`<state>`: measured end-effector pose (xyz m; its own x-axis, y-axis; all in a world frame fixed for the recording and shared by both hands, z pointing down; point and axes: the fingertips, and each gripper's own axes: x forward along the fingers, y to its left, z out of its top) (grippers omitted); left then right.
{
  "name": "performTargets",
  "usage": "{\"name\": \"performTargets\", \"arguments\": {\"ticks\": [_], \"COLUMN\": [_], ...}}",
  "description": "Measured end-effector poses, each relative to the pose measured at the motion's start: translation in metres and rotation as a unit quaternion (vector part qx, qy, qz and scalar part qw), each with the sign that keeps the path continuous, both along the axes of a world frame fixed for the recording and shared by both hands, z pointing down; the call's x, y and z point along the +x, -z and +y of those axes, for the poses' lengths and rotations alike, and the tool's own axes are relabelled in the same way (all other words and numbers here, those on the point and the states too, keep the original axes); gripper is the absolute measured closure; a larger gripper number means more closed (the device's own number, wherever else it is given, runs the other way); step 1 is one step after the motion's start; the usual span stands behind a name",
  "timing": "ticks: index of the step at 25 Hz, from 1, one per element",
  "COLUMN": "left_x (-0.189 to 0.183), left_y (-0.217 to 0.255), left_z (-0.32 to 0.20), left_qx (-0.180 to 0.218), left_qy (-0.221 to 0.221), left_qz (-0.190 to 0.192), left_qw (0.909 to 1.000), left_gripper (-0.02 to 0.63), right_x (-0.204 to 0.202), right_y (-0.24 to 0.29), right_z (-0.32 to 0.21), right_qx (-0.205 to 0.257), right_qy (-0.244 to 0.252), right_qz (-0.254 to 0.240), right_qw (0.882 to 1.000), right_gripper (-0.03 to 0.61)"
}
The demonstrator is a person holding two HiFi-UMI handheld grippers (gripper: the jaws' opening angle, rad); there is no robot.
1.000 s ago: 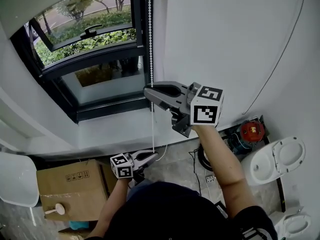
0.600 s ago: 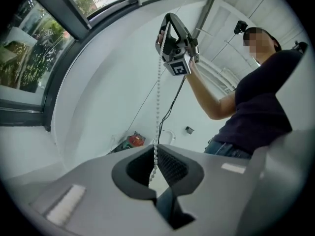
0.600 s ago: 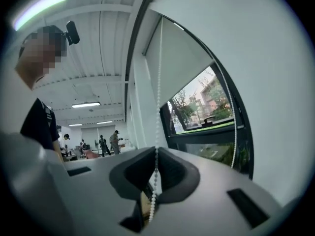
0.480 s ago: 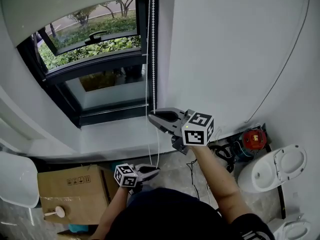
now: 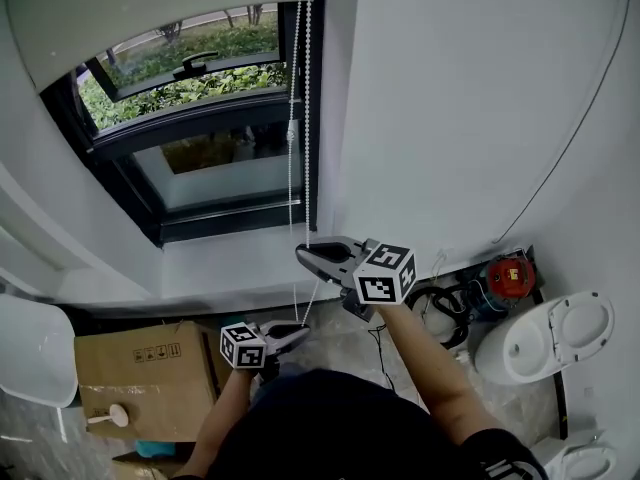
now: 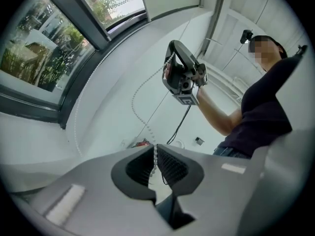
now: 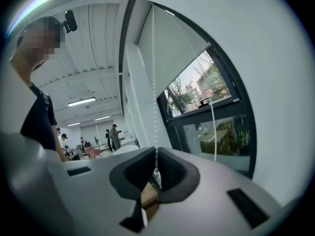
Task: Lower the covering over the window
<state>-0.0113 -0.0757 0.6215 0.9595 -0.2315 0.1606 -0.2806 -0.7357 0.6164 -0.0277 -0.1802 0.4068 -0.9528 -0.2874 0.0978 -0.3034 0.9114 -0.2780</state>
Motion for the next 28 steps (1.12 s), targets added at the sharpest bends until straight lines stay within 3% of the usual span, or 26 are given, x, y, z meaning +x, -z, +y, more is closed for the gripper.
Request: {"name": "performTargets", "arguments": {"ticks": [10, 18, 28], "left_x": [-0.009, -0.015, -0.022], "left_y": [-0.001, -0.006, -0.034], "left_z": [0.000, 0.002, 0.011], "left_qx": [-0.006, -0.016, -0.062], "left_qy": [0.018, 0.036, 0.047], "left_qz": [0.006, 0.010, -0.040], "left_qw": [0.9998, 0.9992, 0.9962], "left_gripper": [0.588, 0.588, 0.584], "right_x": [-0.004, -0.002, -0.001], "right_y": [-0.049, -0.083, -0.086], "right_z": [0.012, 0.020, 0.024], "right_qx": [-0.028, -0.063, -0.070], "right_qy": [-0.001, 0.004, 0.008], "right_qz": [0.047, 0.055, 0.048], "right_qw": [0.998, 0.996, 0.996], "right_gripper": [0.560, 0.560, 0.560]}}
